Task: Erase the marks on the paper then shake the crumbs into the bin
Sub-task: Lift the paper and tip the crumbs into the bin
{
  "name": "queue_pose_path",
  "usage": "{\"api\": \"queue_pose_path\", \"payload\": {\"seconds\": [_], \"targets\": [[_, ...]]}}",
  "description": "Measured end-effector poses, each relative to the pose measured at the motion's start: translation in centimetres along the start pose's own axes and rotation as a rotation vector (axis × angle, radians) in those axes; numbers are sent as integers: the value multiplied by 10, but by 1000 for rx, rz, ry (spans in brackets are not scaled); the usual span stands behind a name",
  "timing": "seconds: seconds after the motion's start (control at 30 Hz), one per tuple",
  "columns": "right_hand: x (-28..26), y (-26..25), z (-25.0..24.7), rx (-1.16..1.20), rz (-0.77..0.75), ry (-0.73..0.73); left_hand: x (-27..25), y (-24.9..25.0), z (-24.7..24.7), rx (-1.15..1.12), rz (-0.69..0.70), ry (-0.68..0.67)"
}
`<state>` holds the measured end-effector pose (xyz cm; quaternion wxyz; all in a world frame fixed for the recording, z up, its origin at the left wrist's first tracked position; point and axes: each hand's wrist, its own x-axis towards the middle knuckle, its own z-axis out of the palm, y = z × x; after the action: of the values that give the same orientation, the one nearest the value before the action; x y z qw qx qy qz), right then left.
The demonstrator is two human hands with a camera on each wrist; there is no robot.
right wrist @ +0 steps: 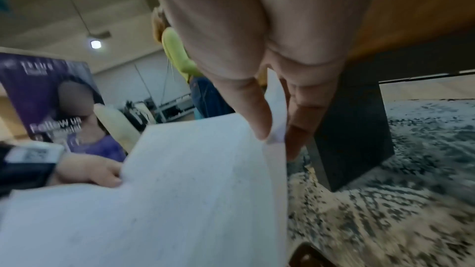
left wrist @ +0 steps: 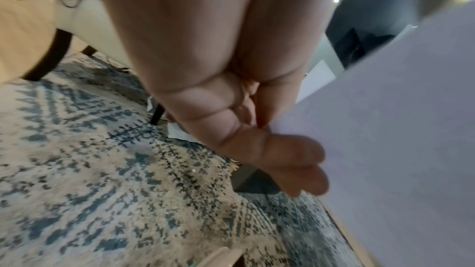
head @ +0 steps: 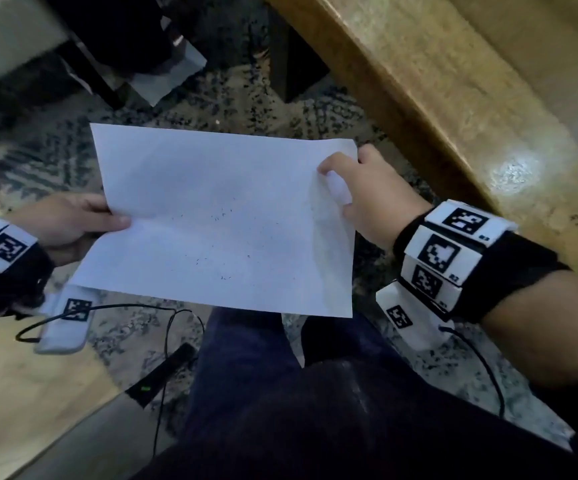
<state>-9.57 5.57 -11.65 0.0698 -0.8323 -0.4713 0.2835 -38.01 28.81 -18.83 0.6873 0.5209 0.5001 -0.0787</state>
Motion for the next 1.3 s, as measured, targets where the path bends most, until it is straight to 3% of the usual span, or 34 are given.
{"api": "queue_pose_path", "payload": {"seconds": [0.17,0.47,0.57,0.77,0.9,1.0,1.07,1.2,1.23,1.3], "targets": [[55,5,46,79,-68,-32,31,-41,-10,-75,-27,123],[129,50,125,141,70,-89,79,-109,-34,-127,-127,310],[143,56,151,124,40,-123,86,-106,-14,-157,-141,373],[165,28,218,-49,-258,-360,109,-106,19,-103,-148,417],[159,-7,256,21,-413,-512,122,-104,35,-130,-116,423],[152,-21,270,128,-481,-536,123,-99,51,-78,-46,469],[154,-8,278,178,-386,-565,122,-93,62,-82,-20,494],[169,55,279,-57,163,-592,117,-82,76,-78,7,513],[171,62,274,-56,219,-555,115,-80,78,-78,11,520],[169,53,265,113,149,-464,112,-76,82,-91,-2,501]]}}
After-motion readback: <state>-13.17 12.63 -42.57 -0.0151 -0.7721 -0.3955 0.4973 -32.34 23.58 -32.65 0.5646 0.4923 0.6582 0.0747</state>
